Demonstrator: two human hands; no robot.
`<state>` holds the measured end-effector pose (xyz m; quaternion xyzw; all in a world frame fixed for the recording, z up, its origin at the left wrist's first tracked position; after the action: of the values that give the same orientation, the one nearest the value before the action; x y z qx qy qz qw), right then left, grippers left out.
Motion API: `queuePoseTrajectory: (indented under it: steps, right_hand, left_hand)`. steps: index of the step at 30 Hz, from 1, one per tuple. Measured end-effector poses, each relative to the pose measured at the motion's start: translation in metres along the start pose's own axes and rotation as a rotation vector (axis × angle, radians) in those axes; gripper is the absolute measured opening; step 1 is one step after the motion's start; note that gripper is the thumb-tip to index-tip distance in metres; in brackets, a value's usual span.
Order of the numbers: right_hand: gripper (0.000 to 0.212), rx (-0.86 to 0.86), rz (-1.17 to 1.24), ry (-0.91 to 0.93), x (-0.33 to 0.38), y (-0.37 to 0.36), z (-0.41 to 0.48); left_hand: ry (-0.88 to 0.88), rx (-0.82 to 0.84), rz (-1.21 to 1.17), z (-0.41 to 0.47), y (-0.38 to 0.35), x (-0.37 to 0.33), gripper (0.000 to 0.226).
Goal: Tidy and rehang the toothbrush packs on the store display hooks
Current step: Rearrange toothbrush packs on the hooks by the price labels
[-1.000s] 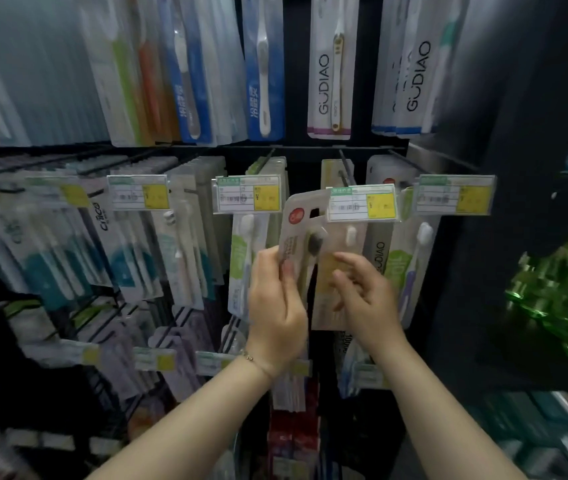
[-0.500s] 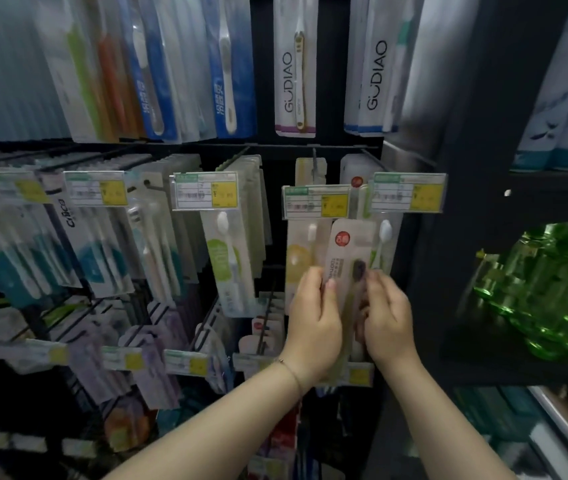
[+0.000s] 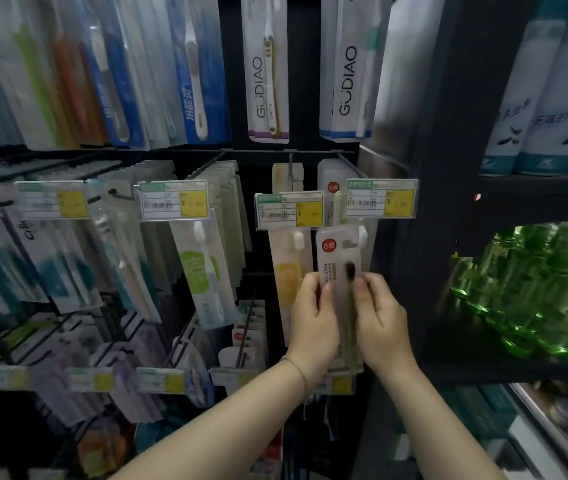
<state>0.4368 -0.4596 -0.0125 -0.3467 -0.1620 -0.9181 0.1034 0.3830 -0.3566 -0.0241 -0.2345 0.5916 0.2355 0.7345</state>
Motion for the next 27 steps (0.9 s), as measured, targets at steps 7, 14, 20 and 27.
queuePoseTrajectory:
  steps: [7, 14, 20, 27]
  right_hand:
    - [0.025, -0.166, -0.231, 0.08, 0.024, 0.012, 0.019]
    - [0.034, -0.253, -0.251, -0.049, 0.021, 0.019, 0.031]
    - [0.035, -0.296, -0.173, -0.167, 0.013, 0.016, 0.024]
    - [0.035, -0.258, -0.287, -0.16, 0.011, 0.013, 0.025]
  left_hand:
    - [-0.099, 0.014, 0.023, 0.012, -0.005, -0.027, 0.016]
    - [-0.106, -0.01, 0.135, 0.022, -0.008, -0.04, 0.014]
    - [-0.157, 0.004, 0.103, 0.026, -0.007, -0.042, 0.016]
    - [-0.025, -0.023, 0.059, 0.045, 0.0, -0.035, 0.019]
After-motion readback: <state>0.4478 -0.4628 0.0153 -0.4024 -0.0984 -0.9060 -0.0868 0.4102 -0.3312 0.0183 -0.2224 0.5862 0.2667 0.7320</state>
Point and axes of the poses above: each hand's wrist, its own z-axis towards the middle knuckle, its own y-axis out of the back of the hand, x = y × z, the point moved 9 cm from there along z, towards the middle knuckle, and after that the axes turned 14 degrees about y, right-handed, at the moved point
